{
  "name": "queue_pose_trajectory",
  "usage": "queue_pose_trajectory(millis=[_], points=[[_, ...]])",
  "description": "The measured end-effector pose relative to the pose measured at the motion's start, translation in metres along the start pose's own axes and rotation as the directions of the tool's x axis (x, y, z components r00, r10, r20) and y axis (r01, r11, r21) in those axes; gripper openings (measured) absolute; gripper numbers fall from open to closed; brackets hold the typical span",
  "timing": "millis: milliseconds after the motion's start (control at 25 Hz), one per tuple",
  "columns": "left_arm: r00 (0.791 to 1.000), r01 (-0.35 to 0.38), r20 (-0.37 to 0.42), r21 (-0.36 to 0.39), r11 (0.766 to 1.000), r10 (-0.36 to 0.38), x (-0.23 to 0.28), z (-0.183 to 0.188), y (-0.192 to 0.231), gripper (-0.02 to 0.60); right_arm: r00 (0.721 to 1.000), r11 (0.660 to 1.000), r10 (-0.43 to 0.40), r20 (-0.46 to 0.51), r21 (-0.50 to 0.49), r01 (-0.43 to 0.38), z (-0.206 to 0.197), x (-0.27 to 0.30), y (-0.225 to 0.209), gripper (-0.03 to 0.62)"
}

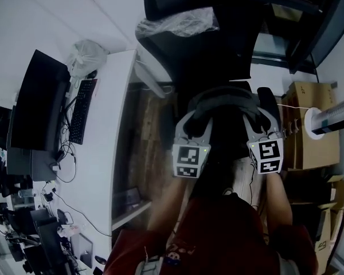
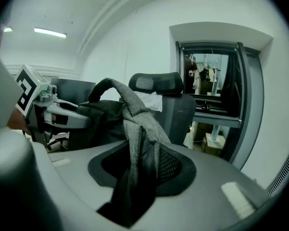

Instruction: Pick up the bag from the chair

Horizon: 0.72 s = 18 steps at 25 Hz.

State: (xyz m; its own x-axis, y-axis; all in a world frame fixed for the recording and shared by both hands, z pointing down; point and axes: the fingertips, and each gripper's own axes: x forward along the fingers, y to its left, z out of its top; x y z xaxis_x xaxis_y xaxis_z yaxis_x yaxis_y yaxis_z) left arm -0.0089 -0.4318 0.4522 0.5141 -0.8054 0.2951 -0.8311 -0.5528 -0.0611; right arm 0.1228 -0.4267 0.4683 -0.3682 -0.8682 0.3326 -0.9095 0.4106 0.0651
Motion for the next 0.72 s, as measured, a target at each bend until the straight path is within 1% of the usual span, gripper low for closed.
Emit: queue_pose_trajectory(millis=[120, 320, 560, 720], points=[[1.000, -0.009, 0.003, 0.009, 1.000, 0.009, -0.033, -0.006, -0.028, 0.172, 1.000, 1.000, 0.005, 0.008, -0.002, -0.005, -0.011, -0.040, 0.013, 0.143], [1.000, -0.024, 0.016, -0.002, 1.000, 0.024, -0.085, -0.013, -0.067, 0.172, 1.000, 1.000, 0.019, 0.015, -0.020, -0.018, -0.021, -0.097, 0.034, 0.143], [0.999, -0.035, 0.027, -0.010, 0.999, 0.035, -0.138, -0.021, -0.102, 0.172, 0.999, 0.999, 0.038, 0.008, -0.028, -0.038, -0.031, -0.155, 0.058, 0.144], [0.999, -0.043, 0.023, -0.004, 0.999, 0.043, -0.164, -0.026, -0.119, 0.172, 0.999, 0.999, 0.047, 0.011, -0.020, -0.047, -0.040, -0.180, 0.071, 0.144]])
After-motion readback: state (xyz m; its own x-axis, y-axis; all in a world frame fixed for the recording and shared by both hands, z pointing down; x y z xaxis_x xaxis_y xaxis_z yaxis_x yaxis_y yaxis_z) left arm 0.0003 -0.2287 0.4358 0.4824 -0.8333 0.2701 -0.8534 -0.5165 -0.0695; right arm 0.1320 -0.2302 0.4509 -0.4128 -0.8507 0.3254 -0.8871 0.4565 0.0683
